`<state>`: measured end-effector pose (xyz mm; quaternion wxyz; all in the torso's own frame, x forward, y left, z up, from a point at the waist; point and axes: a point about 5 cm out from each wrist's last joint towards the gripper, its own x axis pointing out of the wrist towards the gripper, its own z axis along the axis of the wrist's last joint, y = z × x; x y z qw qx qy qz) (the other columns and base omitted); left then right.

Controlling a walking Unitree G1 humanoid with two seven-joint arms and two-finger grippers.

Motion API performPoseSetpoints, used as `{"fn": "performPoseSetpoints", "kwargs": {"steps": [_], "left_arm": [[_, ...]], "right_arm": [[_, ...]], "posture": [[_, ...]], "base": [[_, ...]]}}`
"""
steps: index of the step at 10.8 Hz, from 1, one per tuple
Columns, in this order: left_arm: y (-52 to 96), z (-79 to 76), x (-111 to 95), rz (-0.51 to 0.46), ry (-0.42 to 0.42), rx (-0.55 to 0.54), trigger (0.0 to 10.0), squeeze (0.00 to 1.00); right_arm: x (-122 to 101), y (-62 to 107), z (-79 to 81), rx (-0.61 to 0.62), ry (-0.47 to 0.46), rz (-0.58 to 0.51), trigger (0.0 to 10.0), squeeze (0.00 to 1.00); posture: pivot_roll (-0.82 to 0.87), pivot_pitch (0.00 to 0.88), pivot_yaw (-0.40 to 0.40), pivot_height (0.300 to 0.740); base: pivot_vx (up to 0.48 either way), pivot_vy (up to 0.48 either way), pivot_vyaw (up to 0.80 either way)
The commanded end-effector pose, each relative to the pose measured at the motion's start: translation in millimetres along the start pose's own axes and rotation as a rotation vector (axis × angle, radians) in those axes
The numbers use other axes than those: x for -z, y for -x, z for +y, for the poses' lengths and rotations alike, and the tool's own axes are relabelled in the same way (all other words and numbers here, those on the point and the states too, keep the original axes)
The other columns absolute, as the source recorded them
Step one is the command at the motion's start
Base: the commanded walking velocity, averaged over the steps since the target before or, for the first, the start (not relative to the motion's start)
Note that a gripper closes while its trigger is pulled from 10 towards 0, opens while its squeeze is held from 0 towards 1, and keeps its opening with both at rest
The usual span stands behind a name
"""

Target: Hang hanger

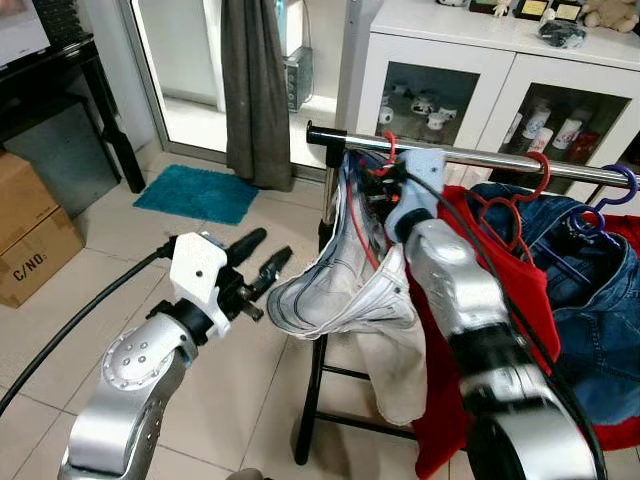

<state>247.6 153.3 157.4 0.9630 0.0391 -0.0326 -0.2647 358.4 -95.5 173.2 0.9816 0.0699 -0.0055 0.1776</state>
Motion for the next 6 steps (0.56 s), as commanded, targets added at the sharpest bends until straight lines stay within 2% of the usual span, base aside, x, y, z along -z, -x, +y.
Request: {"fn": "performPoseSetpoints", "kwargs": {"steps": [1, 2, 4, 5, 6], "left_arm": [[0.6, 6.4, 2, 0.016, -0.020, -0.052, 10.0, 0.00], [1.4, 10.8, 3, 0.014, -0.027, -0.106, 10.0, 0.00], [0.0, 14.0, 4, 0.018, -0.034, -0.152, 10.0, 0.00], [-1.3, 13.0, 4, 0.021, -0.041, -0.149, 10.0, 0.00], [-2.2, 12.3, 5, 0.024, -0.048, -0.147, 10.0, 0.00]], "right_arm": [[-18, 8.7, 4.8, -0.060, -0.020, -0.071, 10.0, 1.00], [-23, 23.8, 4.7, -0.092, 0.032, -0.105, 10.0, 1.00], [-18, 45.9, 3.5, -0.107, 0.021, -0.094, 10.0, 1.00], [-12, 51.4, 2.8, -0.091, 0.031, -0.071, 10.0, 1.00], [-8, 54.5, 4.2, -0.072, 0.028, -0.048, 10.0, 1.00]], "posture": [[0.12, 0.000, -0.013, 0.740], [0.12, 0.000, -0.011, 0.740], [0.11, 0.000, -0.011, 0.740], [0.11, 0.000, -0.010, 0.740], [0.11, 0.000, -0.008, 0.740]], "base": [[0.000, 0.000, 0.00], [0.000, 0.000, 0.00], [0.000, -0.315, 0.00], [0.000, -0.375, 0.00], [0.000, -0.375, 0.51]]}}
